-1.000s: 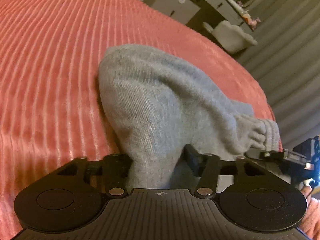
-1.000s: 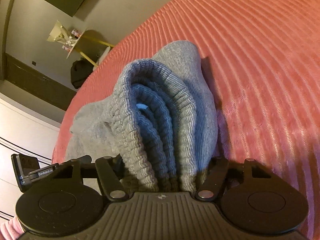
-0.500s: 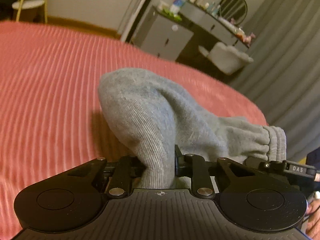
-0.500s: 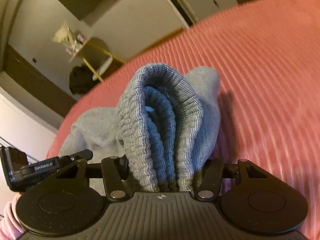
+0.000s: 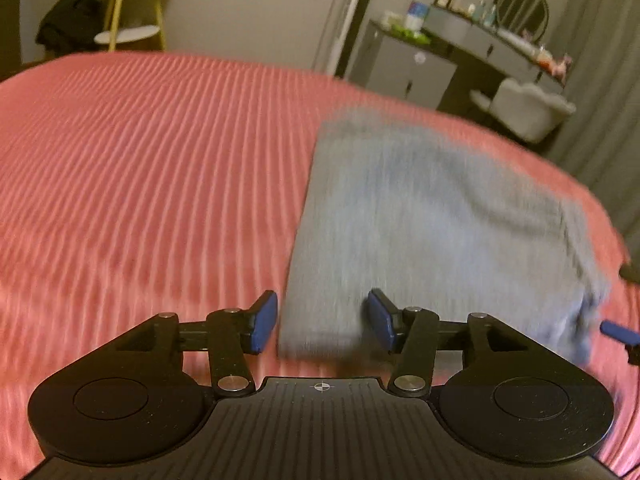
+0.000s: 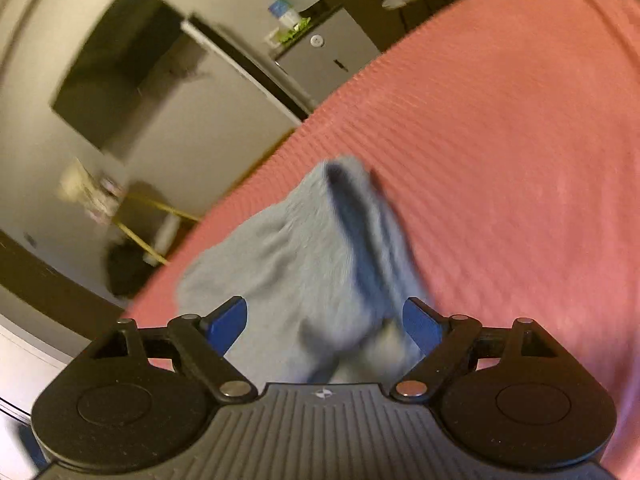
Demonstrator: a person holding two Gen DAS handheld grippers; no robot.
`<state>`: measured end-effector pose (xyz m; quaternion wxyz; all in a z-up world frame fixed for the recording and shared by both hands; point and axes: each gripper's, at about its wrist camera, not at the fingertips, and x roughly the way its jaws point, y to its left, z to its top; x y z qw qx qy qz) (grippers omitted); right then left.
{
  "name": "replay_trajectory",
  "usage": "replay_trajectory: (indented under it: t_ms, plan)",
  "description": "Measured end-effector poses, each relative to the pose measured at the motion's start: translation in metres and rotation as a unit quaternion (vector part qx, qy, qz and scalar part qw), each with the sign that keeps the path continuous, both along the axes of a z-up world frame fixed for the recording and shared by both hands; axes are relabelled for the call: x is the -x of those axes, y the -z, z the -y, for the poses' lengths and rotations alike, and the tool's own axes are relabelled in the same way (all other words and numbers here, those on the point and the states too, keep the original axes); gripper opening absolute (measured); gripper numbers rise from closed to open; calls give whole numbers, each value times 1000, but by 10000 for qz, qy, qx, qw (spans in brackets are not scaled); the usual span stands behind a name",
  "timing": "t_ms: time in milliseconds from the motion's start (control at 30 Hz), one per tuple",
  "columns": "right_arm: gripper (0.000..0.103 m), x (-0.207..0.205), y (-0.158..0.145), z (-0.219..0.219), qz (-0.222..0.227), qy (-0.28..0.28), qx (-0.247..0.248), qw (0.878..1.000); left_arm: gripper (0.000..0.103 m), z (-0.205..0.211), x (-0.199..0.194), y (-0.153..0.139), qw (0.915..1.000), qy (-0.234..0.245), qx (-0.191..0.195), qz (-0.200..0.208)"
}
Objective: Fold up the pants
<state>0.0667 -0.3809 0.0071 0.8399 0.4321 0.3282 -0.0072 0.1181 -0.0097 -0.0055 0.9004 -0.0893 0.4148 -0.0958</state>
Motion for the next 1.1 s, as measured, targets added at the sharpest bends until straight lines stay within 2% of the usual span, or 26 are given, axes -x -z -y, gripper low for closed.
replay_trajectory:
  t_ms: [100,167,300,400,433,467,533,567,600,633,667,767,800,867,933,1033,1100]
  plan:
    - [84,8,21,-1,-211,182,-349,9990,62,1,21,9,9998,4,-188,-8]
    - [68,1,31,-3,-261,267,-602,9975,62,2,26,12,9996,13,-257,-151]
    - [61,-14,40,-14,-272,443,-408,9978,62,0,35,11,9999,13,-125,-116]
    - [70,-12,54,-19,-198,614,-838,9944,62,4,37,11,9997,199,58,-93]
    - [77,-13,56,-20,-135,654,-1015,9926,62,8,36,10,9996,263,21,-73]
    - [78,-16,56,-23,-122,684,-1076,9918,62,12,34,10,9996,276,-87,-20]
    - [77,-20,50,-29,-230,689,-866,9936,60,19,28,9,9994,178,-301,43]
    - [73,-24,46,-33,-327,692,-654,9949,60,18,25,9,9996,64,-272,34]
    - [60,-28,43,-37,-477,701,-389,9956,61,16,24,7,9999,-43,-134,46]
    - [53,-29,38,-40,-571,671,-133,9960,61,12,20,6,9999,-150,11,-2]
    - [51,-27,34,-43,-561,645,46,9963,61,10,17,7,9998,-197,34,-90]
    - [43,-22,22,-53,-378,601,510,9962,59,7,8,15,9981,-325,-398,-338]
    - [41,-21,18,-57,-313,573,637,9958,59,2,8,16,9984,-386,-289,-309]
    - [38,-19,10,-62,-134,533,851,9949,54,-9,8,16,9973,-632,38,-366]
    - [36,-19,5,-61,-44,520,923,9944,38,-16,8,13,9959,-760,305,-377]
    - [35,-15,5,-56,-10,585,757,9954,27,-17,11,7,9966,-720,289,-279]
    - [35,-8,7,-57,-11,620,825,9947,24,-12,12,4,9978,-608,173,-208]
